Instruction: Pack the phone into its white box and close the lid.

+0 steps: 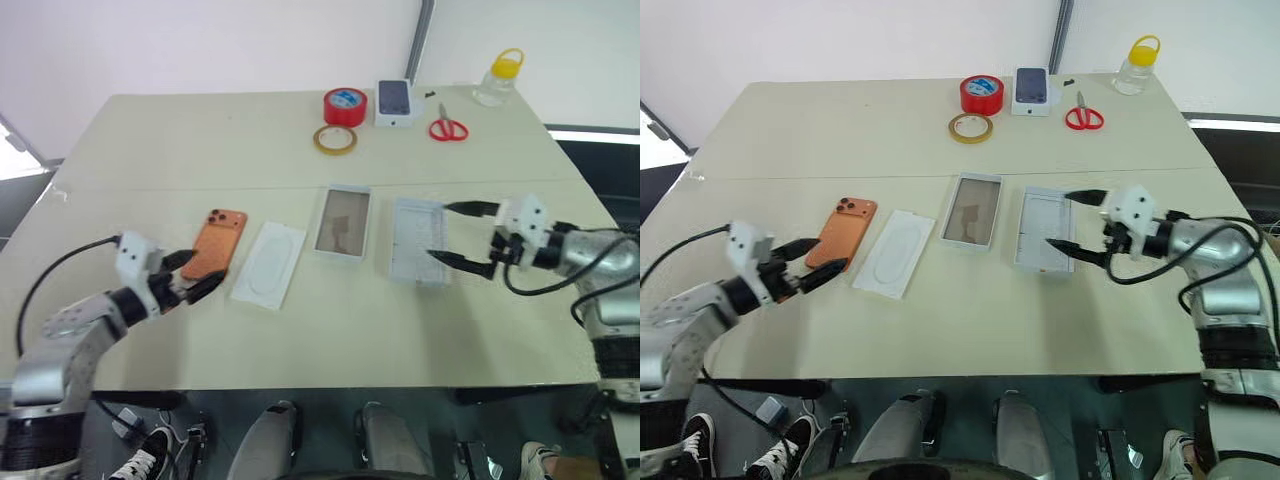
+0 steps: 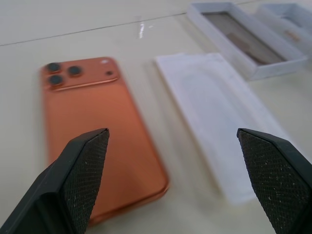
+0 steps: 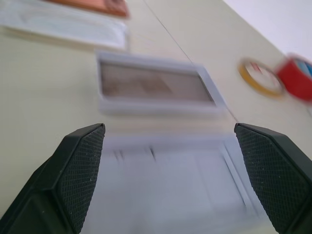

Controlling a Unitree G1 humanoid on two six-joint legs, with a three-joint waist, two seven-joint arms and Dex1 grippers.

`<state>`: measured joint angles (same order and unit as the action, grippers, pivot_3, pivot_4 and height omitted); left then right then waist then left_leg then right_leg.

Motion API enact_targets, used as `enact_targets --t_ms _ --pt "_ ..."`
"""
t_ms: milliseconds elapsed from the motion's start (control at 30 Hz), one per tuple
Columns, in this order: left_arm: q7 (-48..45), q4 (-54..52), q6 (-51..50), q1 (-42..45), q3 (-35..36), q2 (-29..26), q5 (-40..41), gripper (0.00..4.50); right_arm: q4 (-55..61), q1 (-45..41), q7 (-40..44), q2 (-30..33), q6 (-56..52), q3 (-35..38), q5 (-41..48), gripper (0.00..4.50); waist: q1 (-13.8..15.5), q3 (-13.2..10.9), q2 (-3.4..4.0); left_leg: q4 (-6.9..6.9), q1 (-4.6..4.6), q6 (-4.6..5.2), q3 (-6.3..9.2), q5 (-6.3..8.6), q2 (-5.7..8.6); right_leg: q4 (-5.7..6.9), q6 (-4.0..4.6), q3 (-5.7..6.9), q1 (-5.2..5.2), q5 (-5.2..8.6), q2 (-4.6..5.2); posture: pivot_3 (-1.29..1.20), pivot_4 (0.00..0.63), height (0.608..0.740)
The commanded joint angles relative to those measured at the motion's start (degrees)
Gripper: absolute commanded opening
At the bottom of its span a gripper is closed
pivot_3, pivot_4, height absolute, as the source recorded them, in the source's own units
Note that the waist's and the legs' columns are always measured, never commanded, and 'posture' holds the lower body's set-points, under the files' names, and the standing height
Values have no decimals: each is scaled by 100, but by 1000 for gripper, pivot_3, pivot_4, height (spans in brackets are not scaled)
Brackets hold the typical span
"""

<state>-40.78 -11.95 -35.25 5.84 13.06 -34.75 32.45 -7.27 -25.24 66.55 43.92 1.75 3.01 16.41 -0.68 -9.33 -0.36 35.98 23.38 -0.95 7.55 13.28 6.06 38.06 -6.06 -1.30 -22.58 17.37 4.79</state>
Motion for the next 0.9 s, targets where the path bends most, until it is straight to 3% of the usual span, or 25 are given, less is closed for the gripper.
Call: enact_targets --t_ms 33,200,300,700,900 --pt "368 -112 -775 344 -26 249 478 4415 348 -127 -157 -144 -117 -95 19 4439 10 0 0 2 1 0 0 0 0 0 0 0 0 0 0 0 150 740" --pt "693 106 -886 611 -342 452 123 4415 382 -67 -210 -191 -76 -185 -39 4439 8 -1 -2 3 1 -1 0 -1 2 0 0 0 -1 0 0 0 150 740" --pt "1015 189 -1460 789 -479 511 119 4415 393 -38 -217 -171 -74 -177 -40 4439 -8 -1 -2 3 1 -2 0 -1 1 2 0 0 -1 0 -2 0 150 740" --pt "1126 747 -3103 1313 -195 993 922 4415 621 10 -382 -164 -179 -156 -35 4439 8 2 2 8 -2 -4 2 -3 3 4 -1 1 4 0 -2 0 150 740" --pt "1294 764 -3441 1298 -125 1169 986 1686 757 -14 -445 -185 -261 -182 -20 4500 11 2 1 10 -1 -5 2 -3 3 3 -1 1 4 0 -2 0 150 740"
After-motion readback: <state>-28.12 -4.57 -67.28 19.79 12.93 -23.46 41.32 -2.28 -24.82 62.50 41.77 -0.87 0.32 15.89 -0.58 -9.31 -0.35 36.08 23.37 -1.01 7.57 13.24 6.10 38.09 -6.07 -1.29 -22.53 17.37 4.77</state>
